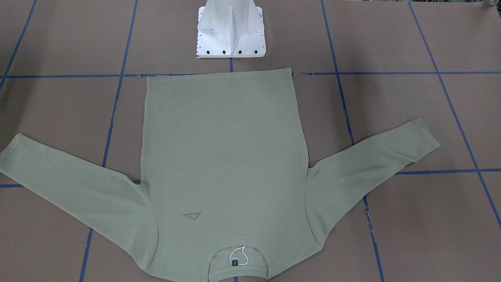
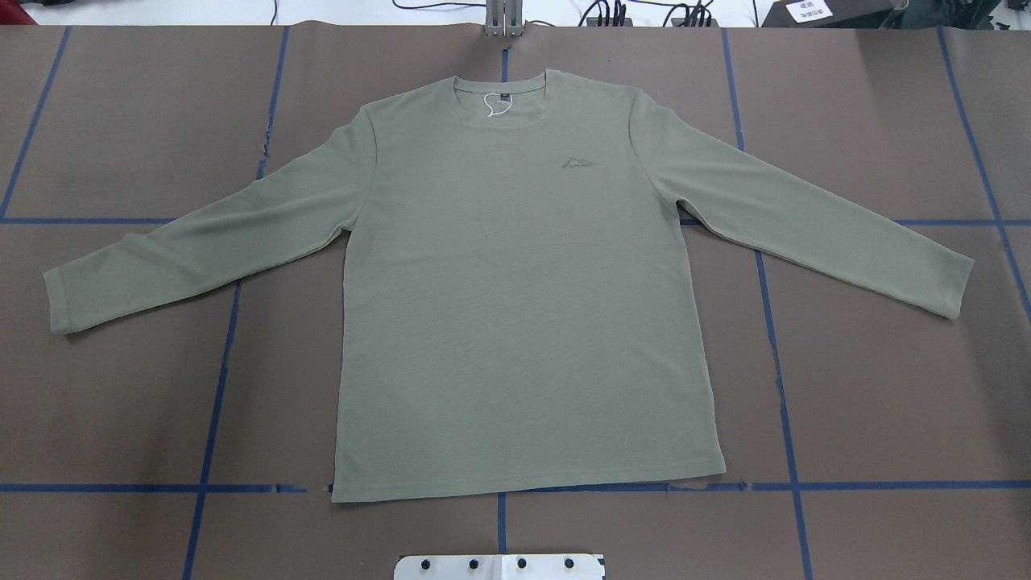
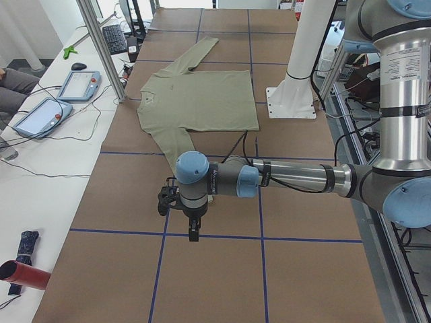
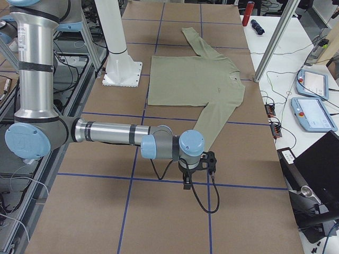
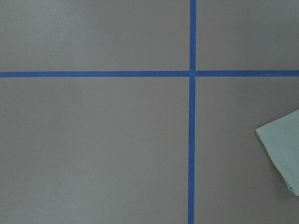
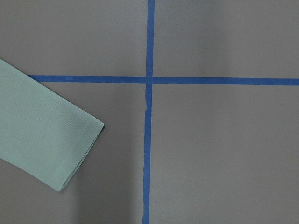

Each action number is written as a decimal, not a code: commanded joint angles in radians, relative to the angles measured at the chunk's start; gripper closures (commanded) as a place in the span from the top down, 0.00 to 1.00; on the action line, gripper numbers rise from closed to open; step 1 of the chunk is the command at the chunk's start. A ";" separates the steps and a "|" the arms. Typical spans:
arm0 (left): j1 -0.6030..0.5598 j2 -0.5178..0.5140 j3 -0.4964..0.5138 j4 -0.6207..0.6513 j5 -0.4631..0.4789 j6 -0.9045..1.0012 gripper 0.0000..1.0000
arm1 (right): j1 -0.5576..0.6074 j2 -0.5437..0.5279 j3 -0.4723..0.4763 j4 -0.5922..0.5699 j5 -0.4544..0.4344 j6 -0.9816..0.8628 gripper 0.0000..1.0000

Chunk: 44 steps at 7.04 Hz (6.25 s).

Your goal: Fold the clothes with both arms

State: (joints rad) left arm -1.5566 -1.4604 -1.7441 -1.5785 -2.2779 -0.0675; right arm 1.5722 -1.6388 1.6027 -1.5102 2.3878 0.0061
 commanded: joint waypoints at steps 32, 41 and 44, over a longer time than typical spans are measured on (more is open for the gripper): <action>0.049 -0.064 0.158 -0.535 -0.038 -0.012 1.00 | -0.429 0.054 -0.271 0.696 -0.099 0.356 0.63; 0.049 -0.075 0.163 -0.528 -0.035 -0.012 1.00 | -0.411 -0.024 -0.061 0.693 -0.006 0.359 0.00; 0.049 -0.075 0.160 -0.528 -0.037 -0.012 1.00 | -0.400 0.133 -0.058 0.691 0.091 0.594 0.00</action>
State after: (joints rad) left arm -1.5079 -1.5348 -1.5823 -2.1058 -2.3146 -0.0798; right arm 1.1706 -1.5892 1.5435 -0.8171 2.4440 0.4721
